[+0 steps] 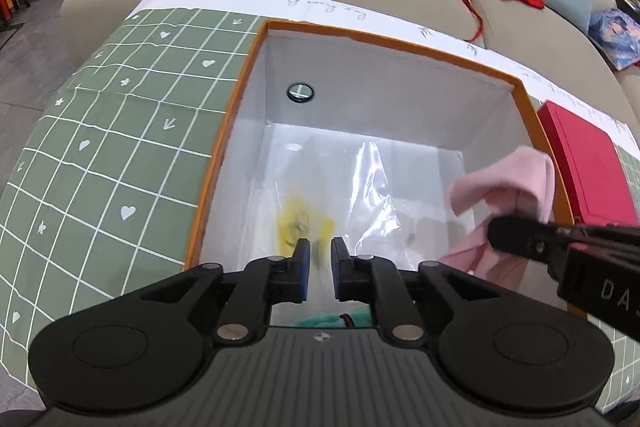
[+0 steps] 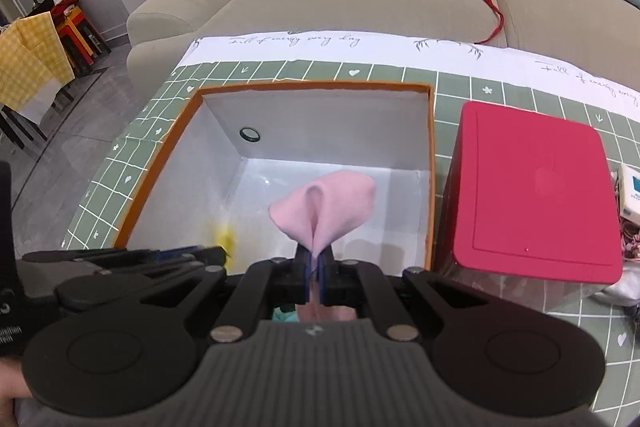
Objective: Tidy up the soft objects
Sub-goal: 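Open the left gripper to drop the plastic bag in the box while the right gripper releases the pink cloth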
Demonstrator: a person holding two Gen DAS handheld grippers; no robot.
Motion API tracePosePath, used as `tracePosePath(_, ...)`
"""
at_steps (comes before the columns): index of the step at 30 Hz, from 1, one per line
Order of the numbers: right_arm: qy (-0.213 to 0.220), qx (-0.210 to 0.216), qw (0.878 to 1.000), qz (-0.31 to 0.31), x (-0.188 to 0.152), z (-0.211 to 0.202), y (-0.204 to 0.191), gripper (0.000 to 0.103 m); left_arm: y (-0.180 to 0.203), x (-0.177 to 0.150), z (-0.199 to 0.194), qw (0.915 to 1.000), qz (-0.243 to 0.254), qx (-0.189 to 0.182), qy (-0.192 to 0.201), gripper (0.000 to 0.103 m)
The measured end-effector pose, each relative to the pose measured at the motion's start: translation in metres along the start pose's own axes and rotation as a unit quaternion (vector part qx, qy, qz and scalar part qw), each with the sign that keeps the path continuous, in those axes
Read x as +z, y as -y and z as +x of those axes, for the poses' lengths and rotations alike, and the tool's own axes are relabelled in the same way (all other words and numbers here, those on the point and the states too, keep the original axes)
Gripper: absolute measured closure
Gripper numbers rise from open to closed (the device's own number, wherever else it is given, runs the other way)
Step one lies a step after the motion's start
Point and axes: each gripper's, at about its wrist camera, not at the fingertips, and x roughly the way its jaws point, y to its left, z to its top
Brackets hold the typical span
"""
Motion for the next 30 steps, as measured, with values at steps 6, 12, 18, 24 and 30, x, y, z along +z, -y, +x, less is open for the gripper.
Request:
tracePosePath(6,0.003,-0.004,1.000,0.003,0.000,-0.002,0.004,0.103,0.004,0.001,-0.004,0.9999,0.005,-0.009,-0.004,0.058)
tracePosePath(12,0.011,-0.003,1.000,0.005,0.001,-0.005,0.005,0.102,0.005,0.007,-0.040,0.9985,0.000,-0.028,0.047,0.018)
tracePosePath(18,0.009,0.009,1.000,0.007,-0.003,-0.002,0.003,0.096,0.001,0.013,-0.081,0.9927,0.002,-0.007,0.121,0.015)
tracePosePath(24,0.021,-0.009,1.000,-0.011,-0.002,-0.003,-0.004,0.048,-0.005,0.016,-0.079,0.9930,-0.011,0.001,0.117,0.015)
tracePosePath(30,0.025,0.010,1.000,-0.015,0.000,-0.008,-0.008,0.021,-0.014,0.017,-0.083,0.9926,-0.026,-0.006,0.118,0.015)
